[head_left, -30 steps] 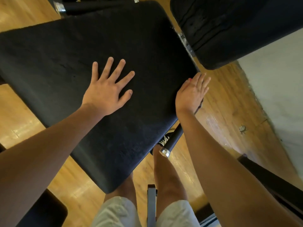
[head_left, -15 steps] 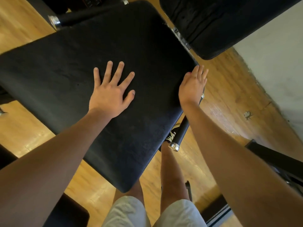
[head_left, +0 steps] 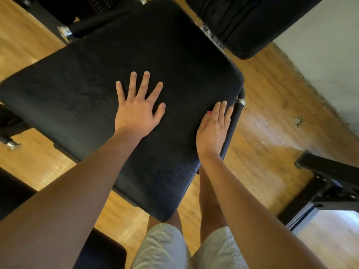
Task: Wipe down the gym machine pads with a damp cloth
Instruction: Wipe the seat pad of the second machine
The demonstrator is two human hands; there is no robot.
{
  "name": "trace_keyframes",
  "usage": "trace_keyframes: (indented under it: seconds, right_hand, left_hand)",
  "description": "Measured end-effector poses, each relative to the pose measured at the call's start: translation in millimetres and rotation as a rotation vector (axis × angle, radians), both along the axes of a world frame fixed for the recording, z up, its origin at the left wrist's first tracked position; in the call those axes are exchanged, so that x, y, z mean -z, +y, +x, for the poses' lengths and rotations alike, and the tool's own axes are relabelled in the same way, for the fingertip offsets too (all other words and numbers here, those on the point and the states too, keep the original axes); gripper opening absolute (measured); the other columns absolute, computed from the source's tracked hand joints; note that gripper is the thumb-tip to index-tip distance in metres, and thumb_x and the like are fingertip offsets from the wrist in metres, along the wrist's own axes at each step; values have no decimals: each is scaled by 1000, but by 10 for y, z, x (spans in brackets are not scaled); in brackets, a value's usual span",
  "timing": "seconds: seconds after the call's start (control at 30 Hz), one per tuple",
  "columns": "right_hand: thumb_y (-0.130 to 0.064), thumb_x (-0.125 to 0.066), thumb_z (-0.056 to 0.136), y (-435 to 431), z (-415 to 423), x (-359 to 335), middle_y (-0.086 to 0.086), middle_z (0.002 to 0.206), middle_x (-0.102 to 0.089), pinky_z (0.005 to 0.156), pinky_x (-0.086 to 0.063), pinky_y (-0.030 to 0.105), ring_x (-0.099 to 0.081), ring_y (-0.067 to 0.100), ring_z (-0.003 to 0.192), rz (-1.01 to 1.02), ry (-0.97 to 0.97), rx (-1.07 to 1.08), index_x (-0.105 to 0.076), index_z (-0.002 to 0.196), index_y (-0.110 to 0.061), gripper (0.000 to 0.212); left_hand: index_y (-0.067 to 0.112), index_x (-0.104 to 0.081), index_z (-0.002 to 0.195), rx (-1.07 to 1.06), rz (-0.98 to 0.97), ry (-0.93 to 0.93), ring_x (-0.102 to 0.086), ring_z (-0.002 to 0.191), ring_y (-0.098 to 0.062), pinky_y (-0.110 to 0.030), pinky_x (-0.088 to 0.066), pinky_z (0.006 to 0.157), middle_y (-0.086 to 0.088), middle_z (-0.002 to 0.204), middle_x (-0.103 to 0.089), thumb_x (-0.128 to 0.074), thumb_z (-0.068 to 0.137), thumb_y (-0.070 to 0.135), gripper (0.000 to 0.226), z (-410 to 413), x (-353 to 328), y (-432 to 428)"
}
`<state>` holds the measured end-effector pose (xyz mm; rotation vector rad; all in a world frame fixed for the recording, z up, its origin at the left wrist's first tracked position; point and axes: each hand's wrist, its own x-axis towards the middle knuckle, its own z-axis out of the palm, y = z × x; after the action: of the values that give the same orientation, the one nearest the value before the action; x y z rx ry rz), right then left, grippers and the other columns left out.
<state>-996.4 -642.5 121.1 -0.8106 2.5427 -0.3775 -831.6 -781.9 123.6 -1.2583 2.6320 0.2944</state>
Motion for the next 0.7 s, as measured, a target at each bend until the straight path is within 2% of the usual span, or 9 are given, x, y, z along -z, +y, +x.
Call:
trace_keyframes:
  seconds: [0.2,0.3,0.53,0.7]
  right_hand:
    - [-23,-25,113,-340,-440,76,14,171,-12,129,-6,43,1,34,158,39,-13,8,-18,162,-2,53]
    - [-23,-25,113,-318,-361,71,14,171,-13,128,-7,44,0,34,158,50,6,6,-19,161,-2,53]
    - [-23,-28,112,318,480,-150,12,168,-23,129,-12,46,-5,30,159,-16,-6,0,-28,159,-3,52]
    - [-34,-17,112,798,1099,-326,4,169,-21,128,-2,36,3,19,159,8,-35,-105,-27,161,-10,55]
  left_hand:
    - [29,-26,160,-2,2,9,-6,156,-42,-70,-6,120,-12,170,-14,-25,105,57,62,-17,-1,-2]
    - [30,-26,160,2,-10,4,-7,156,-42,-70,-7,120,-12,170,-14,-25,105,57,61,-10,9,-16]
    - [29,-26,160,-6,-6,-8,-6,156,-42,-69,-7,121,-12,170,-14,-26,105,57,61,-16,-14,1]
    - [30,-25,161,-12,4,-13,-4,156,-42,-69,-5,121,-11,171,-12,-25,105,57,62,-20,-34,-1]
